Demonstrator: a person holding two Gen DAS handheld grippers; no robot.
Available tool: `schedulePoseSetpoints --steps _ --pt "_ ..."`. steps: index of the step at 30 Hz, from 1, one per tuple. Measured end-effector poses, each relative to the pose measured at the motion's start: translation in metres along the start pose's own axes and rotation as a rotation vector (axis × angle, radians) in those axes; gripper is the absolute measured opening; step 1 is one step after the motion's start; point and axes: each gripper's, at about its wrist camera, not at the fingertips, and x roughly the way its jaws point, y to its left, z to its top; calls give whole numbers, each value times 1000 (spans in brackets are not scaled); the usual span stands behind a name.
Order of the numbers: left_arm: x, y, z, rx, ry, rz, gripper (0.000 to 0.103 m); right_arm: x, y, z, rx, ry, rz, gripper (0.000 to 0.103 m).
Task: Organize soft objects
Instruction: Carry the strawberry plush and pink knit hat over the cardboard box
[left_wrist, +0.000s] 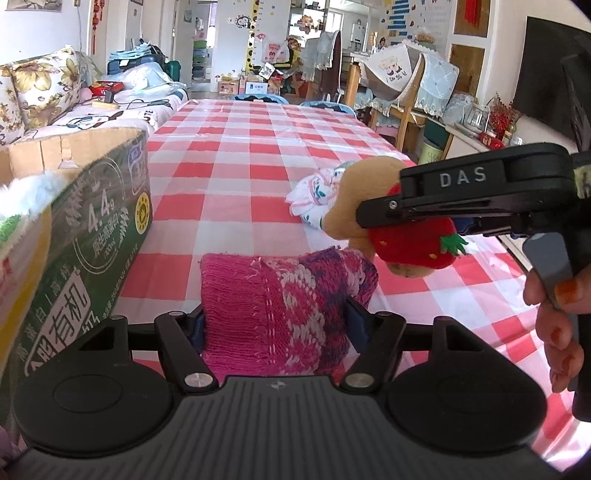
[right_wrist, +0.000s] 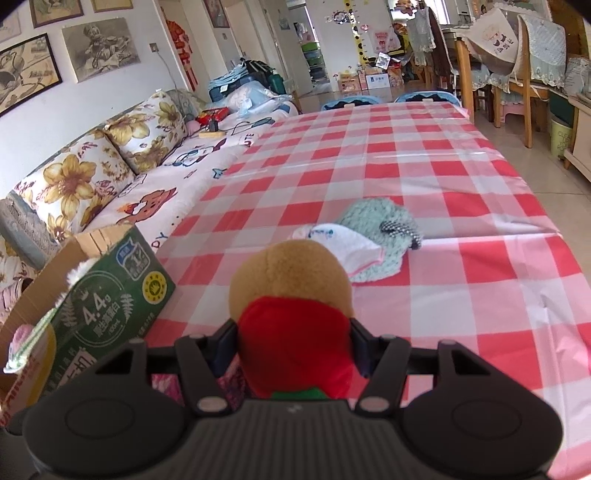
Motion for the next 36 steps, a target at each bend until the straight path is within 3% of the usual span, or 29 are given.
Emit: schedulePoseSetpoints --steps 10,20,36 --pt "-21 8 15 -30 -70 -3 85 -25 4 6 22 -47 -9 61" --pt "-35 20 30 -52 -142 42 85 -45 15 15 28 -108 7 61" --pt "-50 41 49 -92 -220 85 85 -59 52 28 -46 -185 36 61"
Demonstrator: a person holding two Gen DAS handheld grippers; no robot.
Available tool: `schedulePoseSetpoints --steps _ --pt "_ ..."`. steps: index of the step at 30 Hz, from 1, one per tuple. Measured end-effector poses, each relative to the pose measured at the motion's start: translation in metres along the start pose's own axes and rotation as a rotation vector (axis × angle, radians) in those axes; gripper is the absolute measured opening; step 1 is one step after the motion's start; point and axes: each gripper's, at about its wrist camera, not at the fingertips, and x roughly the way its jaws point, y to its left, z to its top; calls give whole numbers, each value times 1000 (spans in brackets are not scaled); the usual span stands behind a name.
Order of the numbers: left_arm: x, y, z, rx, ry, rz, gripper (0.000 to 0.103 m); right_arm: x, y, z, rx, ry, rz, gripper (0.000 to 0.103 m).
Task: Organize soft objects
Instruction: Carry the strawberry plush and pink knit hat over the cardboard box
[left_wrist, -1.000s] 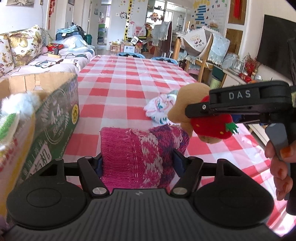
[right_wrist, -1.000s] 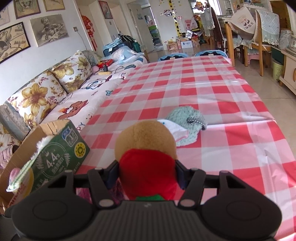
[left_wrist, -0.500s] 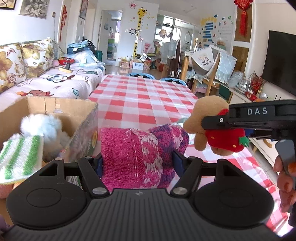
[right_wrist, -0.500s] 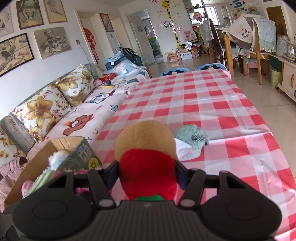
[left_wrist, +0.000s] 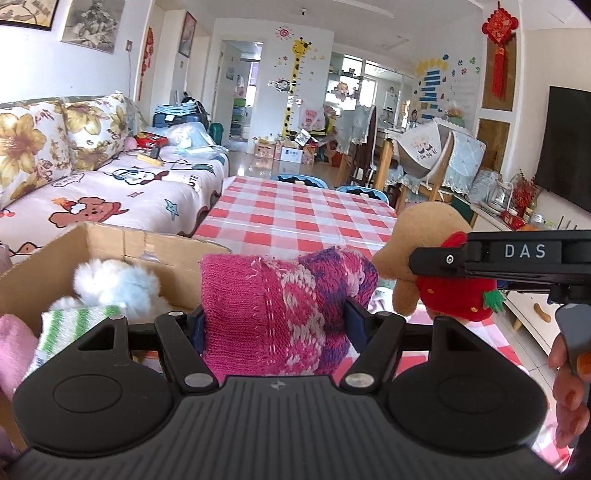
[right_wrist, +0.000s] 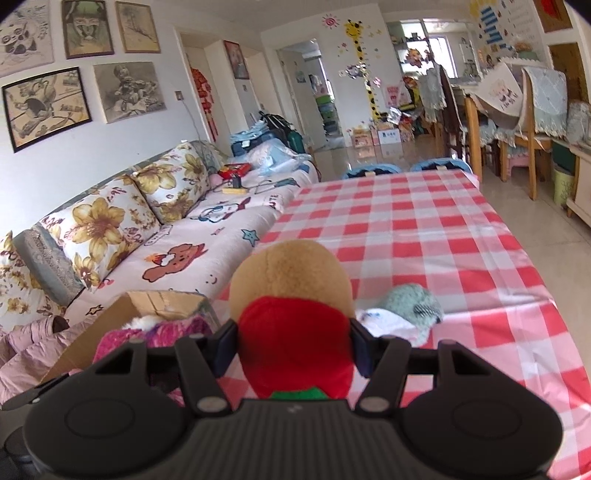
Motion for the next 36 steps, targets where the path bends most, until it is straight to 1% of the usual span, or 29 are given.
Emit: schedulePoseSetpoints --steps 12,21,31,36 --pt "-9 22 10 -40 -26 39 85 2 32 5 -67 -32 34 61" --pt "-20 39 13 -73 -44 92 85 10 55 9 -99 -40 57 61" --pt "-28 60 16 -110 -53 156 85 22 90 7 -155 -28 99 61" --pt "-32 70 18 -141 -54 188 85 31 106 4 -173 -4 127 61"
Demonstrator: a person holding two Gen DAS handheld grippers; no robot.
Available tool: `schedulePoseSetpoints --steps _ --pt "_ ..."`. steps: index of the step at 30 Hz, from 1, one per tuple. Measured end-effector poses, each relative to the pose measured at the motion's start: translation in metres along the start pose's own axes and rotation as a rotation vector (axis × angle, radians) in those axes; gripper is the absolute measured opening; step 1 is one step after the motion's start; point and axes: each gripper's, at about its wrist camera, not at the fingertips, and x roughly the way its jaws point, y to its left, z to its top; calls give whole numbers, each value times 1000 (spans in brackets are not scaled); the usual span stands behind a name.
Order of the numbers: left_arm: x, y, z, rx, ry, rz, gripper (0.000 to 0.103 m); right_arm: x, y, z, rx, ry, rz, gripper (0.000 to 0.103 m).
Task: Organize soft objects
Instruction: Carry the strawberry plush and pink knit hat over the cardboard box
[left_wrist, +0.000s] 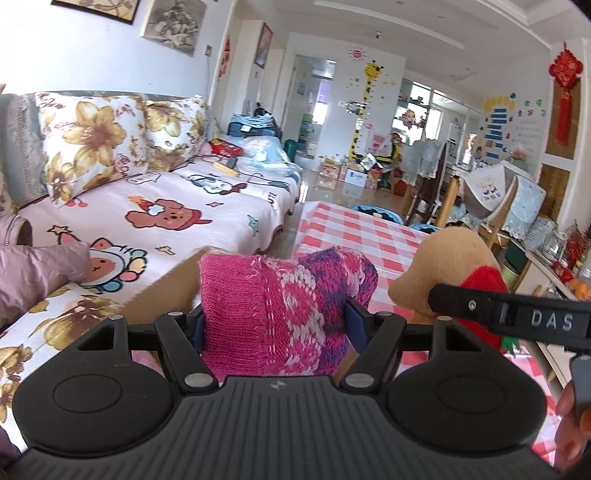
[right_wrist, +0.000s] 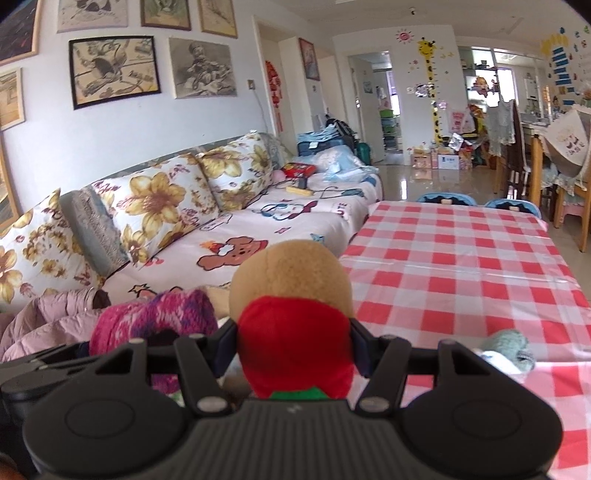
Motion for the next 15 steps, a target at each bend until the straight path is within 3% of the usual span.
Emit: schedulePoseSetpoints --steps 9,15 --pt "5 17 11 -65 3 70 85 17 28 -6 -41 49 63 61" --pt "4 24 13 -85 1 107 85 20 52 -17 -110 112 179 61"
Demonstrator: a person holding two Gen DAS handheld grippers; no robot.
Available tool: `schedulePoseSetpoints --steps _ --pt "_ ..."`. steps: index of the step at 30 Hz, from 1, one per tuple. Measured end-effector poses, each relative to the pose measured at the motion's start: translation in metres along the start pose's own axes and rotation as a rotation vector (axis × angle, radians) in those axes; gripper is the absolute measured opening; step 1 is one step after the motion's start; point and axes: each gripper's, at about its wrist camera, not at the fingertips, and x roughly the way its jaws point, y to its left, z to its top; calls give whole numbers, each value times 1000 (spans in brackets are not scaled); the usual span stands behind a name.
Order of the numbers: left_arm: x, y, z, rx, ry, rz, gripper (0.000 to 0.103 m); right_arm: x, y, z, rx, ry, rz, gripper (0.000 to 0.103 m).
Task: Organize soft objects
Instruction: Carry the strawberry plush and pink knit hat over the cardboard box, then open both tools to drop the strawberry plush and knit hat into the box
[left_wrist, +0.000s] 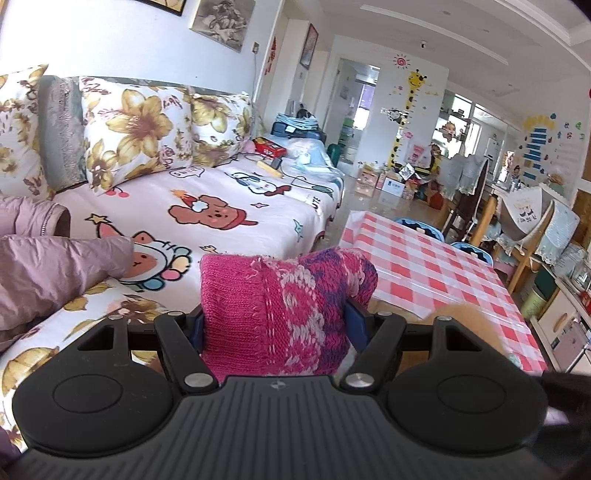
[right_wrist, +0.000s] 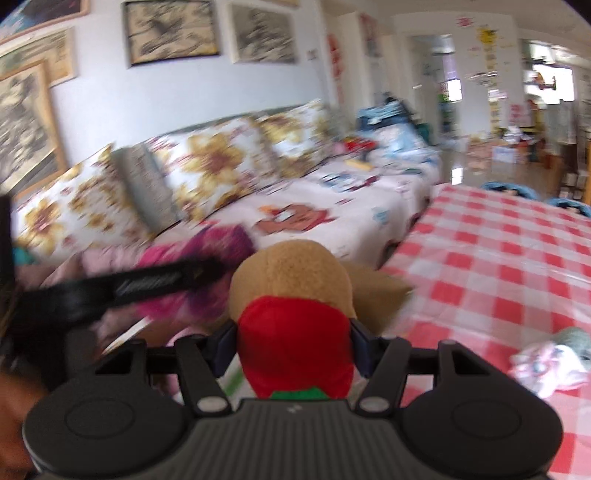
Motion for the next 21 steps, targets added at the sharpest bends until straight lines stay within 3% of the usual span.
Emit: schedulePoseSetpoints --steps 5,12,16,21 --pt "-5 3 0 -14 1 13 85 6 20 -11 -55 93 141 61" --pt "-6 -6 -5 2 16 13 86 15 42 -29 -189 206 227 65" --pt "-3 -8 -7 20 36 6 87 11 46 -36 -239 219 236 77" --pt "4 -16 -12 67 83 -17 88 -4 33 -36 -203 190 222 82"
